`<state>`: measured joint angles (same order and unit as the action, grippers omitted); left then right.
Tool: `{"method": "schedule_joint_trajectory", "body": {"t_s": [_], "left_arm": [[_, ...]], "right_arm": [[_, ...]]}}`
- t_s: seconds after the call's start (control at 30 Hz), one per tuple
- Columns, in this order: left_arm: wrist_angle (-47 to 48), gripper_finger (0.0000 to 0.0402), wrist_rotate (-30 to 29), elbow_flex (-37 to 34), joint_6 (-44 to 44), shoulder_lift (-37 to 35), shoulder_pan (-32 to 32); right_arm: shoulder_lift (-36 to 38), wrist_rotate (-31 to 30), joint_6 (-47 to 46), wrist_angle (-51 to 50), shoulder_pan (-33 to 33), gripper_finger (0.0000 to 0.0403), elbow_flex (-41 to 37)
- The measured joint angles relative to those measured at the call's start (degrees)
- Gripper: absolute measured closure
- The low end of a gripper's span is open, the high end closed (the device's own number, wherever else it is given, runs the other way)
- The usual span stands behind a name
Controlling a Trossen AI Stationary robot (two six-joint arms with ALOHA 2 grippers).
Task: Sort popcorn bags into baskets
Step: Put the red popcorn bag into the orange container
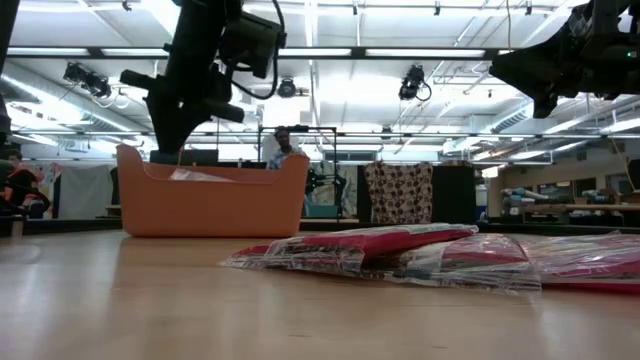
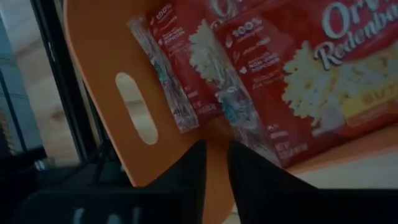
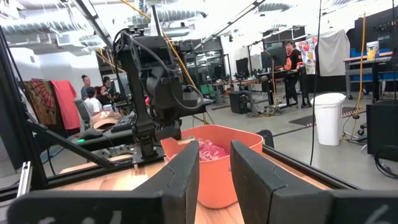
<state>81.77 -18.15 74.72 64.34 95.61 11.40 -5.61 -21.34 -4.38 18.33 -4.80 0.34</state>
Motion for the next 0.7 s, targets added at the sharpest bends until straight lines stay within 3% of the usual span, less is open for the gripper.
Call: {"method": "schedule_joint_trajectory", "body": {"t_s": [0.13,0.27,0.7], "left_arm": [[-0.64,0.0304,-0.94,2.50,-4.53,-0.02,-0.81],[-7.64,0.0298,-4.68,4.49,-13.01,-0.43,-5.38],[-33.47,0.0334,-6.90,4.61,-32.32,-2.54,-21.06]], "right_arm": [[-0.02,0.00,0.01,0.00,0.00,0.0307,0.00],[-0.01,0.00,0.01,-0.01,-0.02,0.0307,0.01],[-0.01,0.00,0.02,0.00,-0.01,0.0307,0.00]]}}
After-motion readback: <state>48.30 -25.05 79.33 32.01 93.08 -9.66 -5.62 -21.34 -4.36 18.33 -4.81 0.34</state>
